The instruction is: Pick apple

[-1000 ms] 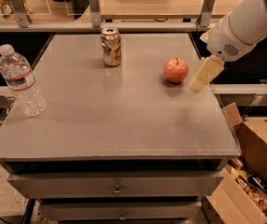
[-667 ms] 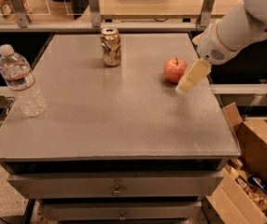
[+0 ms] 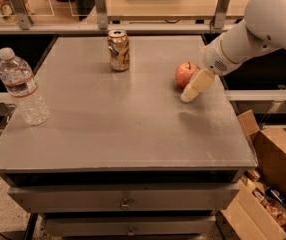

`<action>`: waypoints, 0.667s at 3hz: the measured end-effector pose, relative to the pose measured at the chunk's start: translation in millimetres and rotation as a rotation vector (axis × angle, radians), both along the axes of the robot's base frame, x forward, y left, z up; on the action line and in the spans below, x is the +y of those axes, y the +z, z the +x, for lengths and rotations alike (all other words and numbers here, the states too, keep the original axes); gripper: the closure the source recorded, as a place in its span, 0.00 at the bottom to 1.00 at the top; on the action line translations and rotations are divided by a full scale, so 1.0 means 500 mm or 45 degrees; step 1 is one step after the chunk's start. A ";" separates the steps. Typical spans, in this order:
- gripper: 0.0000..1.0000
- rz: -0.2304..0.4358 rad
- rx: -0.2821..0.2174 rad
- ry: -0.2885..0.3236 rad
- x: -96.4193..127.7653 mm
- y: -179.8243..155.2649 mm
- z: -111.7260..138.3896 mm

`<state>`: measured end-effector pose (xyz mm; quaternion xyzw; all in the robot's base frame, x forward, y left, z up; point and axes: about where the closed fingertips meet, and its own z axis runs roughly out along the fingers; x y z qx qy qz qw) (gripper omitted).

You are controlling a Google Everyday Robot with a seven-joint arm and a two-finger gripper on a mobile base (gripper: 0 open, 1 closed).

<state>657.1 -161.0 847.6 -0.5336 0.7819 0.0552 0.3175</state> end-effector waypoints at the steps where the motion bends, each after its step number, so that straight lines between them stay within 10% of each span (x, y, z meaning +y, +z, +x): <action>1: 0.00 0.048 0.008 -0.008 -0.001 -0.020 0.025; 2: 0.00 0.129 0.013 0.000 0.005 -0.025 0.039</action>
Offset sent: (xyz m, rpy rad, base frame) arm 0.0274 0.0018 -0.0101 0.1811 0.0067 0.0010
